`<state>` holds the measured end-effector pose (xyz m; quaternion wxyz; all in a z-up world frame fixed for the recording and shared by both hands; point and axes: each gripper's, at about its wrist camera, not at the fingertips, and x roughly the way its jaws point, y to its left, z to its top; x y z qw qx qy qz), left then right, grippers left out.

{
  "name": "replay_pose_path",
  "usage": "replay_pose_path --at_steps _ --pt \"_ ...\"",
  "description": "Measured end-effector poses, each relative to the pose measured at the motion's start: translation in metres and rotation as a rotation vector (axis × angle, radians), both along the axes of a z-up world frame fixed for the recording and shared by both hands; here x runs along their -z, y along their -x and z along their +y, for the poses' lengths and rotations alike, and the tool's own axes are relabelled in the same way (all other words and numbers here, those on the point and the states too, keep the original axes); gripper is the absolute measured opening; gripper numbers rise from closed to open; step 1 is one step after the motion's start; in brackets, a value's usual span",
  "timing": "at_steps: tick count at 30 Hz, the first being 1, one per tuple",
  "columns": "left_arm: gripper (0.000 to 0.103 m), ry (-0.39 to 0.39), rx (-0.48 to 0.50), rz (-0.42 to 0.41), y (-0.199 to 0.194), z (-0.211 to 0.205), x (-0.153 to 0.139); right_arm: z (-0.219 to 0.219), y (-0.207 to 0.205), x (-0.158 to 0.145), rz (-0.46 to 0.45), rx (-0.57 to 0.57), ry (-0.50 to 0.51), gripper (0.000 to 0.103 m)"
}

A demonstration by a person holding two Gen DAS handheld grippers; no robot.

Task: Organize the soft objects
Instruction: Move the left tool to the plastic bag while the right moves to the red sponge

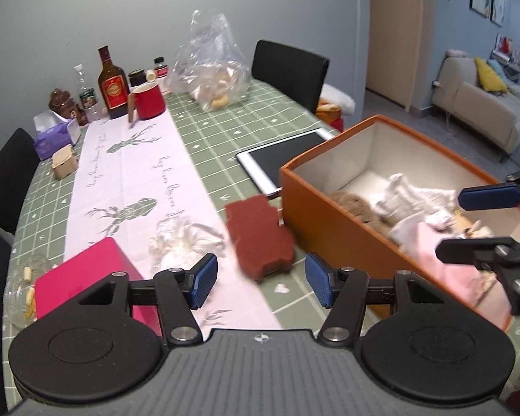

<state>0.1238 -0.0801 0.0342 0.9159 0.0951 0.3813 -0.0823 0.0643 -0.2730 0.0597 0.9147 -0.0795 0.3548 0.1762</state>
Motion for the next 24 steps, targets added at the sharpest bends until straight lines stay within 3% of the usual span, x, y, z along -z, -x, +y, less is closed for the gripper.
replay_pose_path --at_steps 6,9,13,17,20,24 --pt "0.069 -0.090 -0.028 0.033 -0.031 0.016 0.003 0.029 -0.010 0.016 0.054 -0.054 0.027 0.053" --pt "0.069 -0.069 -0.027 0.112 -0.053 0.024 0.009 0.041 -0.017 0.030 0.095 -0.057 0.016 0.053" --pt "0.070 -0.121 -0.059 0.187 -0.081 0.028 0.019 0.062 -0.028 0.054 0.134 -0.027 0.030 0.055" --pt "0.080 -0.108 -0.101 0.329 -0.112 0.036 0.034 0.074 -0.041 0.070 0.147 0.034 0.020 0.062" --pt "0.081 -0.097 -0.151 0.380 -0.130 0.038 0.045 0.082 -0.054 0.080 0.123 0.091 0.016 0.064" --pt "0.081 -0.049 -0.226 0.432 -0.152 0.044 0.063 0.098 -0.058 0.092 -0.021 0.139 0.046 0.071"
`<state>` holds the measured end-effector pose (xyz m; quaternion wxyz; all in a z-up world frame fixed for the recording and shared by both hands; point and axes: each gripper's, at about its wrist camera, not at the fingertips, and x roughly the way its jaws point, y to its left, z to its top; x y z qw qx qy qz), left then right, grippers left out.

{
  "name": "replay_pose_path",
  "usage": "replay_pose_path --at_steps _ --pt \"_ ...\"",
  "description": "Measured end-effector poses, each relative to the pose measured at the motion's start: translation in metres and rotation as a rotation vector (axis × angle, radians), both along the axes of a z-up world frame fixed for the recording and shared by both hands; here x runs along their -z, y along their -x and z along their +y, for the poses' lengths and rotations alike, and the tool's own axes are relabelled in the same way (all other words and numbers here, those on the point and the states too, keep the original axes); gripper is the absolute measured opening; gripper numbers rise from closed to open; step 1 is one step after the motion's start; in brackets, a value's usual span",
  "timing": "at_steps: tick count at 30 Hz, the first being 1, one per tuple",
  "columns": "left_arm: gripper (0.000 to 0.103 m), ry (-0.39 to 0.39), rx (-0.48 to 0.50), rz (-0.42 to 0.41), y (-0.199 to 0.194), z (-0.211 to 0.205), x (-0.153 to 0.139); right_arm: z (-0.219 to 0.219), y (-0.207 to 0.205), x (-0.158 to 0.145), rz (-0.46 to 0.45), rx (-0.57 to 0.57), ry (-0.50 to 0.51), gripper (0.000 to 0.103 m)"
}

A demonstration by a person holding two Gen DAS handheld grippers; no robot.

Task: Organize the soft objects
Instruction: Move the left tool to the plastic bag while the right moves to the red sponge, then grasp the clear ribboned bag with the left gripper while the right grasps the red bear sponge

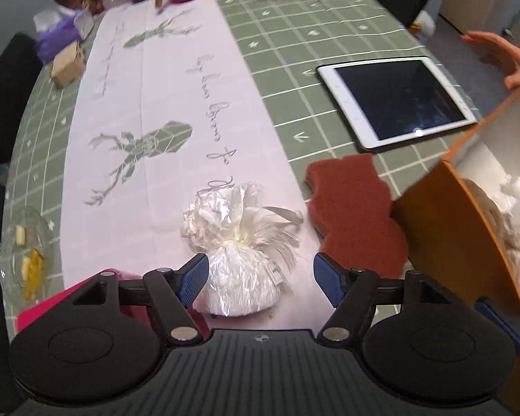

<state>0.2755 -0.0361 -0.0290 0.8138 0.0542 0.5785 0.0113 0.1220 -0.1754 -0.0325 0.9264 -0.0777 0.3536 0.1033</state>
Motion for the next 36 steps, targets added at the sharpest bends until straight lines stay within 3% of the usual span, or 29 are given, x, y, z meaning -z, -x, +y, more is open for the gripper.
replay_pose_path --at_steps 3,10,22,36 --pt "0.083 -0.060 -0.020 -0.007 -0.009 0.000 0.008 0.015 0.001 0.007 -0.039 0.004 0.010 0.076" --pt "0.084 -0.077 -0.003 -0.015 -0.021 0.003 0.007 0.045 0.009 0.032 -0.113 -0.005 0.094 0.073" --pt "0.080 -0.152 0.091 0.020 -0.025 -0.015 0.027 0.060 0.004 0.063 -0.124 0.069 0.038 0.077" --pt "0.077 -0.207 0.147 0.053 -0.034 -0.021 0.036 0.060 -0.013 0.075 -0.173 0.202 0.030 0.092"
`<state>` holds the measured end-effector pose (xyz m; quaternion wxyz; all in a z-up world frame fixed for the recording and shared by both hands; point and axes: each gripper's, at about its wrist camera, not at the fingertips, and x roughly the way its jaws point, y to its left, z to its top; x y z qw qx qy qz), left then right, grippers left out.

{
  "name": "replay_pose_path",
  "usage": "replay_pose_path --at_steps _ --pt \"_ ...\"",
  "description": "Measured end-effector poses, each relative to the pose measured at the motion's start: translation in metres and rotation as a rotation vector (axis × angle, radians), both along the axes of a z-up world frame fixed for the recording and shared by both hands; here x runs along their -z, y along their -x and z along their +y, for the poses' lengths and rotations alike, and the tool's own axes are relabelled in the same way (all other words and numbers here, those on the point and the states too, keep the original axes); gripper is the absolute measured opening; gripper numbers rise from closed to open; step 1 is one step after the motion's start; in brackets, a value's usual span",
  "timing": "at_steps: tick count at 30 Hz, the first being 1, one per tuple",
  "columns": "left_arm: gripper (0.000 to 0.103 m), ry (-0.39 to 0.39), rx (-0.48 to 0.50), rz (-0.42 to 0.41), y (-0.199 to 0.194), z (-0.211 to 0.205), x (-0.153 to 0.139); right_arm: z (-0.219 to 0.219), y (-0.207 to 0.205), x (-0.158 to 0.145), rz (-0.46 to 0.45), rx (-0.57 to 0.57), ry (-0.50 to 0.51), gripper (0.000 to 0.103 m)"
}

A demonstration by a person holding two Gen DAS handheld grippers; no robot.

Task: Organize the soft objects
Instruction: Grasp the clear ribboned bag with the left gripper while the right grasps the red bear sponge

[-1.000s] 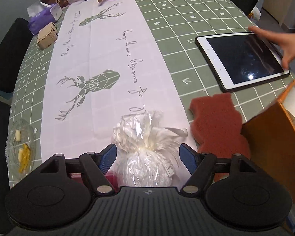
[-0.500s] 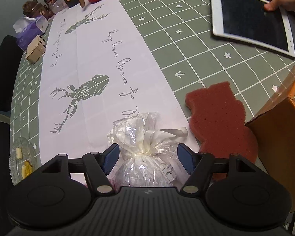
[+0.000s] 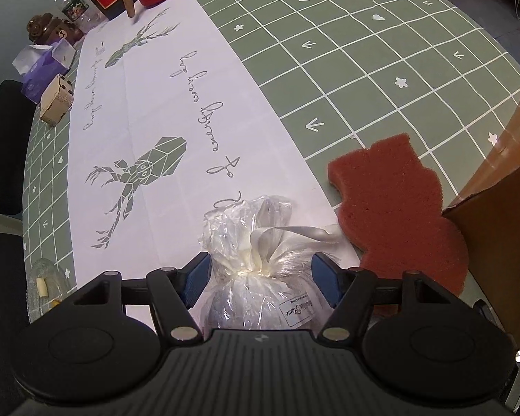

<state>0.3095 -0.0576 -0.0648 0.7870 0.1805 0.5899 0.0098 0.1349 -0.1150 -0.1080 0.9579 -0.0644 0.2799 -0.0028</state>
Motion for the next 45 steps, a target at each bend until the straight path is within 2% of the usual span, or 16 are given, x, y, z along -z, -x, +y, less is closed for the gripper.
replay_pose_path --at_steps 4,6,9,15,18,20,22,25,33,38,45 --pt "0.072 0.001 0.003 0.007 -0.003 0.000 0.002 0.001 -0.011 0.004 0.014 0.083 0.004 0.095" --pt "0.066 0.005 0.002 0.009 -0.005 0.001 0.003 0.002 -0.014 0.005 0.023 0.106 -0.001 0.096" --pt "0.058 0.005 0.013 0.014 -0.007 0.002 0.005 0.001 -0.021 0.008 0.046 0.121 -0.019 0.097" --pt "0.051 0.000 0.031 0.017 -0.008 0.002 0.006 0.000 -0.037 0.013 0.094 0.132 -0.038 0.097" --pt "0.044 0.002 0.042 0.013 -0.008 0.002 0.005 -0.003 -0.043 0.016 0.125 0.138 -0.046 0.091" --pt "0.043 0.014 0.045 0.010 -0.007 0.003 0.003 -0.007 -0.045 0.016 0.129 0.149 -0.057 0.077" --pt "0.041 0.022 0.046 0.007 -0.006 0.004 0.003 -0.013 -0.047 0.016 0.118 0.152 -0.072 0.069" --pt "0.039 0.033 0.042 -0.004 -0.004 0.006 0.000 -0.018 -0.046 0.015 0.113 0.141 -0.098 0.069" --pt "0.036 0.055 0.048 -0.019 0.005 0.006 -0.011 -0.020 -0.036 0.009 0.135 0.138 -0.085 0.068" --pt "0.036 0.076 0.057 -0.045 0.016 0.008 -0.029 -0.023 -0.024 0.005 0.170 0.121 -0.082 0.068" --pt "0.035 0.166 0.076 -0.116 0.048 0.016 -0.069 -0.022 0.008 -0.010 0.224 0.049 -0.086 0.068"
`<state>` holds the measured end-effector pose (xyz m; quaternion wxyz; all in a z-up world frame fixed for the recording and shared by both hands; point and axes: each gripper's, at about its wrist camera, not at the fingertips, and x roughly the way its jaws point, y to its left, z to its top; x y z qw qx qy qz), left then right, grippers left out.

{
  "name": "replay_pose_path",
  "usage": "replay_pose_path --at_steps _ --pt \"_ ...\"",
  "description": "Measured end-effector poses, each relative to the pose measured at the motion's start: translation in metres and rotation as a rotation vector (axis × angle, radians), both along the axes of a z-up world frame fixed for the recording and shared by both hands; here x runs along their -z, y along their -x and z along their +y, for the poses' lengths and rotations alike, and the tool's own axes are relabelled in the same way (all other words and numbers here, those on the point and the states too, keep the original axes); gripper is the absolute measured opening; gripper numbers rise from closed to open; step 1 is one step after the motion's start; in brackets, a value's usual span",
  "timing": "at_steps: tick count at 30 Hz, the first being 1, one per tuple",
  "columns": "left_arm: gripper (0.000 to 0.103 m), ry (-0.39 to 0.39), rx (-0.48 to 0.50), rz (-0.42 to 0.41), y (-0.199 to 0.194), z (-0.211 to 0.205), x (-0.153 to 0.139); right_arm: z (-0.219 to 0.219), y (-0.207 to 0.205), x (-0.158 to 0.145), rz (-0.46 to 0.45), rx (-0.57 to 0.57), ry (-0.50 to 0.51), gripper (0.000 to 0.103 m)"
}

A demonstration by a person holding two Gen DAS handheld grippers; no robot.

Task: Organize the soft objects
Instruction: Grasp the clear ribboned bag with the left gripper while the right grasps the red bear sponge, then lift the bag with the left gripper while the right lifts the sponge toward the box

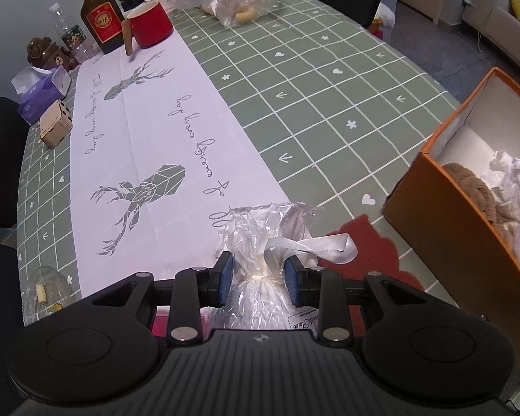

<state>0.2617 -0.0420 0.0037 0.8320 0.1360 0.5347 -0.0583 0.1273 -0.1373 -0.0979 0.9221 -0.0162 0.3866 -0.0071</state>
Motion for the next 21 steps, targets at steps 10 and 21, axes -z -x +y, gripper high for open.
replay_pose_path --at_steps 10,21 --pt "0.036 0.184 0.053 -0.112 0.085 0.025 -0.062 -0.013 0.064 -0.022 0.083 -0.126 0.003 0.067" --pt "0.036 0.308 0.063 -0.112 0.177 0.067 -0.041 -0.026 0.123 -0.007 0.158 -0.240 0.069 0.076"
